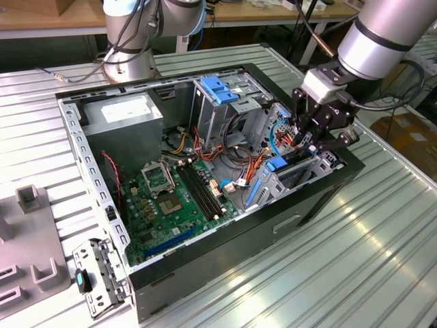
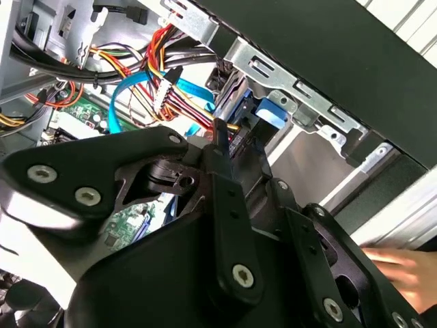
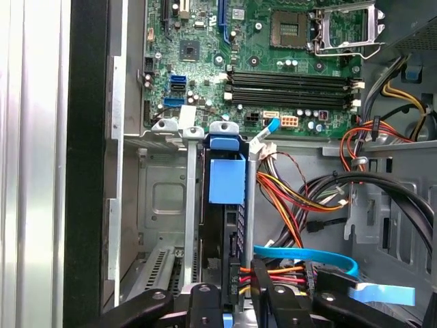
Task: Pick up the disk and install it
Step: 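Insert the first disk wire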
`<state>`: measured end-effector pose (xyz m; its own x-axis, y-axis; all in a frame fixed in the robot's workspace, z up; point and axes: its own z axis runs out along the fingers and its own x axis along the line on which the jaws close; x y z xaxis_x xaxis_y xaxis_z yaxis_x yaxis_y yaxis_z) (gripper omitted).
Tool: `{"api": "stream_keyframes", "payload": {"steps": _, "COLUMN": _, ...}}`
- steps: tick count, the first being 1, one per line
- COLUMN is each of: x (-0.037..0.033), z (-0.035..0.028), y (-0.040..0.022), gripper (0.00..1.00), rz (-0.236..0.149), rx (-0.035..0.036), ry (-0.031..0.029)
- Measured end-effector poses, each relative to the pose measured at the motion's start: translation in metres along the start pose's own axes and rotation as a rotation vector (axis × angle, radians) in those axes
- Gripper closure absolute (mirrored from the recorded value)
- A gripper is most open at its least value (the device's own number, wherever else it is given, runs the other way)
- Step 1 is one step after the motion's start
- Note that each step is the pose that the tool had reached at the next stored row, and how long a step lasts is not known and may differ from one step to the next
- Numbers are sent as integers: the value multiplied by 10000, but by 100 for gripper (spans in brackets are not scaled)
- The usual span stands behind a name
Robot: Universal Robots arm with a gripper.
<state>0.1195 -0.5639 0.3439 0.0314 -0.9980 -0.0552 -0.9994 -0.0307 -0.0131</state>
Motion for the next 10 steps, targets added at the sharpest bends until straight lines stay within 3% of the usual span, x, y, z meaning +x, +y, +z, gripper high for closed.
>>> {"api": "stream_keyframes", "payload": {"steps": 5, "x": -1, "z": -31, "y": 0, "gripper": 69, "rz": -1, "rx": 13, "ry": -3}}
{"api": "stream_keyframes", "payload": {"steps": 6, "x": -2, "z": -32, "y": 0, "gripper": 77, "rz": -1, "rx": 13, "ry": -1}}
{"api": "stream_keyframes", "payload": {"steps": 7, "x": -1, "z": -32, "y": 0, "gripper": 77, "rz": -1, "rx": 13, "ry": -1}}
{"api": "stream_keyframes", "payload": {"steps": 9, "x": -1, "z": -32, "y": 0, "gripper": 89, "rz": -1, "rx": 15, "ry": -1}}
{"api": "stream_keyframes", "payload": {"steps": 10, "x": -1, "z": -33, "y": 0, "gripper": 89, "rz": 0, "rx": 15, "ry": -1}}
